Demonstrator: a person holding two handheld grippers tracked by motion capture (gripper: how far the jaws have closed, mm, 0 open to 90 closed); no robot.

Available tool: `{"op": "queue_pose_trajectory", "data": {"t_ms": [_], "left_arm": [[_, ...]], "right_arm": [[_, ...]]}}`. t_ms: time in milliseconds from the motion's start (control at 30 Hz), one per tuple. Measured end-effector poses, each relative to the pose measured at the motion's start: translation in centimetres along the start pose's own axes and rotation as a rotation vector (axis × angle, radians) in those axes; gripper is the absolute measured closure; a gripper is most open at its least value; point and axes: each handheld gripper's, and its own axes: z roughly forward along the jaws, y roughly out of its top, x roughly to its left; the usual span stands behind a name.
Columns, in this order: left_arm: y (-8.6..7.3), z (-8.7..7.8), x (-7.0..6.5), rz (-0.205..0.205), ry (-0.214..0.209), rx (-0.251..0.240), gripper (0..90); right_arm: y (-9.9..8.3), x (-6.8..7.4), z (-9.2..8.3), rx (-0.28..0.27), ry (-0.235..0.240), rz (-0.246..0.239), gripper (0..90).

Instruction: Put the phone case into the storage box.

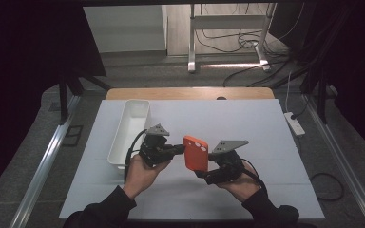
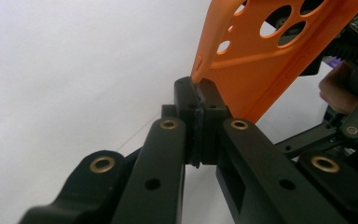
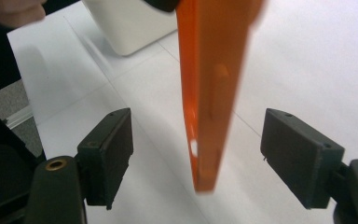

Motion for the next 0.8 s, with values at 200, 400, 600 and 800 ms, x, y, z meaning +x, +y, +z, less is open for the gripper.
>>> {"op": "queue_pose_trajectory", "data": {"t_ms": [200, 400, 600, 800], "left_arm": [[0.0, -0.4, 0.9, -0.009, 0.019, 0.001, 89.5], [0.1, -0.7, 1.5, -0.004, 0.029, -0.001, 89.5], [0.1, -1.1, 2.2, -0.007, 0.048, -0.002, 89.5], [0.2, -1.6, 2.9, -0.016, 0.068, -0.003, 89.5]], "right_arm": [[-0.6, -0.6, -0.7, 0.012, -0.010, 0.013, 22.0], [-1.3, -1.2, -1.5, 0.012, -0.019, 0.028, 21.1], [-1.7, -1.3, -2.1, 0.017, -0.028, 0.026, 18.5], [-2.0, -1.4, -2.6, 0.028, -0.038, 0.026, 16.1]]}}
